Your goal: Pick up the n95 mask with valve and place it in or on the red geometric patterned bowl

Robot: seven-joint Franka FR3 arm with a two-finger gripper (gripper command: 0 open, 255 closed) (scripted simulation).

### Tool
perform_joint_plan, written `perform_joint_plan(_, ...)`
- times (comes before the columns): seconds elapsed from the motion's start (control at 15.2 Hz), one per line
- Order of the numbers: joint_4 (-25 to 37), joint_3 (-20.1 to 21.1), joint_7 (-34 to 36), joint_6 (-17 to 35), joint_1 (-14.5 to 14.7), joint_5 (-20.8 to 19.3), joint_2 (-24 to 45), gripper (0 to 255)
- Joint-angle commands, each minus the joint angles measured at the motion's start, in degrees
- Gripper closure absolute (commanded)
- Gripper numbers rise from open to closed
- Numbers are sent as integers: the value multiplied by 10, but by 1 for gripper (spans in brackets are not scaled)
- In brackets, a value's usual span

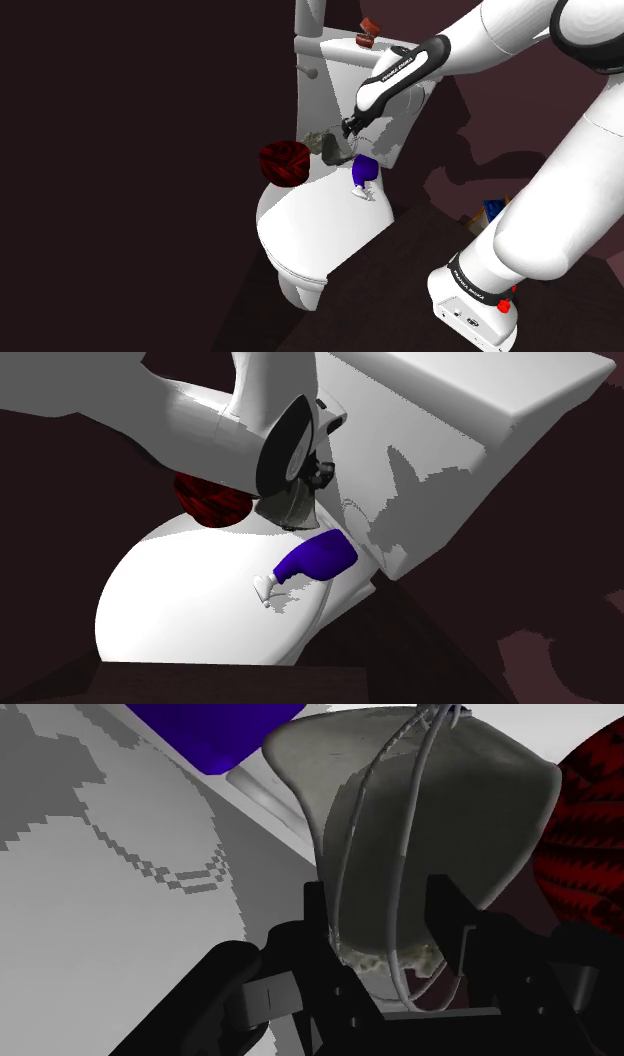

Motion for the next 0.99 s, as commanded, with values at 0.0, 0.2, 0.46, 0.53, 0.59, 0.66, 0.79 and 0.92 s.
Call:
perform_joint_plan(0.0, 1, -3, 11, -15, 2, -13, -14, 255)
perform_joint_plan(0.2, 6, -6, 24, -38, 3, -30, -33, 255)
perform_joint_plan(0.46, 14, -8, 37, -69, 3, -47, -57, 255)
perform_joint_plan(0.53, 17, -8, 40, -77, 2, -51, -63, 255)
perform_joint_plan(0.59, 19, -8, 43, -85, 2, -54, -69, 255)
perform_joint_plan(0.66, 22, -8, 45, -93, 2, -58, -74, 255)
perform_joint_plan(0.79, 28, -7, 50, -109, 1, -64, -84, 255)
perform_joint_plan(0.92, 34, -7, 54, -125, 1, -69, -94, 255)
